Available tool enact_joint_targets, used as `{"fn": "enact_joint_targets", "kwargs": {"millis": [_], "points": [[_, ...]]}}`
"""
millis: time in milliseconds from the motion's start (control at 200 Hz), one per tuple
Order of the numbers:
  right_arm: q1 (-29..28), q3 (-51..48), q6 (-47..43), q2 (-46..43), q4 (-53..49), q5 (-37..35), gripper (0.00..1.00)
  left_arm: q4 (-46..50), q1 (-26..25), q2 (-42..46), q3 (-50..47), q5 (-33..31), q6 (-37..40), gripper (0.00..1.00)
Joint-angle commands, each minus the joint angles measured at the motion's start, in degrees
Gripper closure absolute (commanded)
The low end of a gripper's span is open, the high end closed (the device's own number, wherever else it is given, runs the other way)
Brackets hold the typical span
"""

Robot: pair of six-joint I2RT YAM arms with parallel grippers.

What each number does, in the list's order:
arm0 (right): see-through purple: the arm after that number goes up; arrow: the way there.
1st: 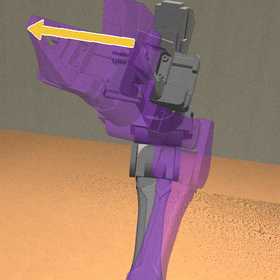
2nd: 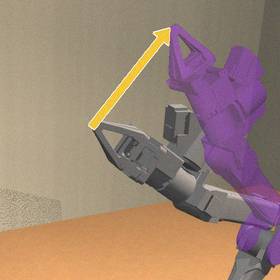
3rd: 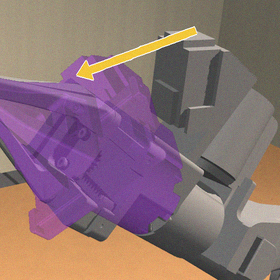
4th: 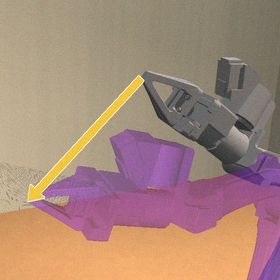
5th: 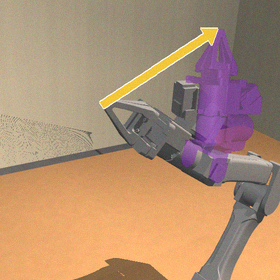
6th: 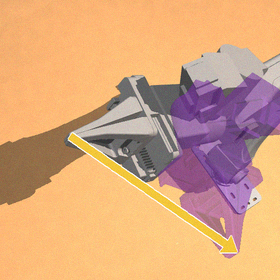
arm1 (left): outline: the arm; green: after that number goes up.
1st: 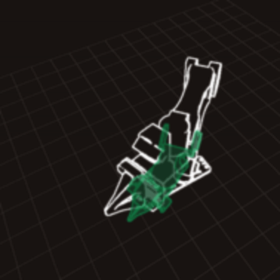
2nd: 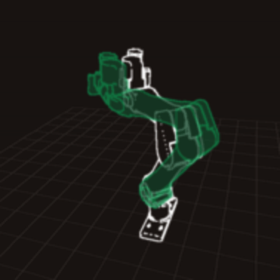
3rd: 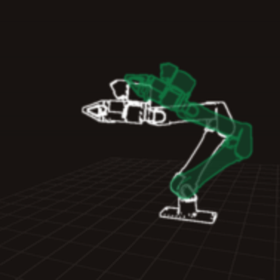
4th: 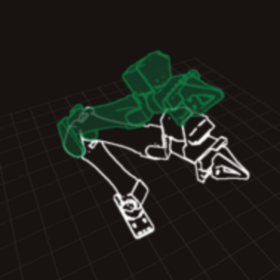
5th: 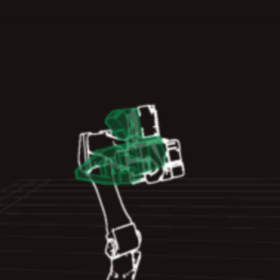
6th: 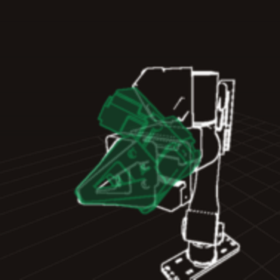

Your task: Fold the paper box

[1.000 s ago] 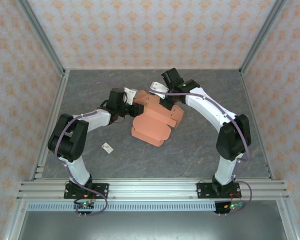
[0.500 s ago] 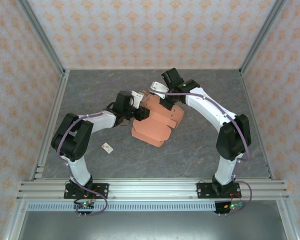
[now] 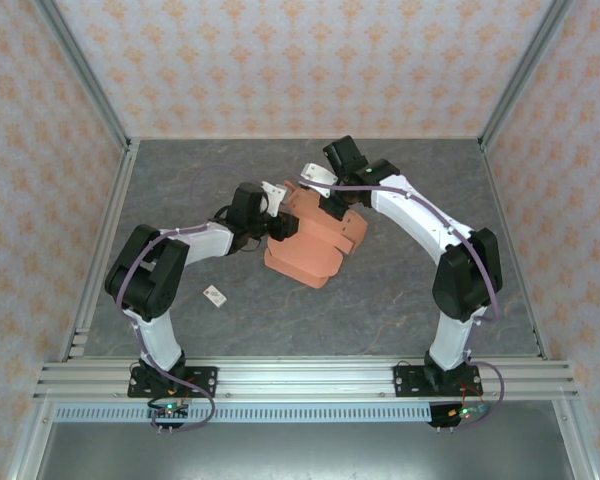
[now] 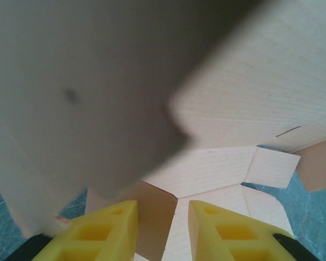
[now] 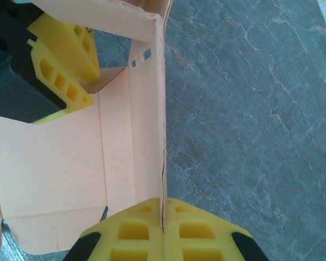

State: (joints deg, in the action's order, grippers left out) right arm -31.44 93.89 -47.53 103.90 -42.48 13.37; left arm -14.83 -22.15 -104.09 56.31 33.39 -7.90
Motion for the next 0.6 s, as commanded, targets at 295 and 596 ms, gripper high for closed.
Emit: {"fn": "enact_joint_targets", "kwargs": {"millis": [295, 596], "points": [[-0.27, 1.57, 1.14, 0.04, 0.56, 0.7, 1.0, -6.97, -1.72, -0.01, -2.33, -2.45, -3.48, 0.69], [-0.31, 1.62, 0.93, -0.19, 0.18, -0.79, 1.0, -6.26, -1.84, 2.59, -3.46, -3.0, -2.92, 0.68]]}}
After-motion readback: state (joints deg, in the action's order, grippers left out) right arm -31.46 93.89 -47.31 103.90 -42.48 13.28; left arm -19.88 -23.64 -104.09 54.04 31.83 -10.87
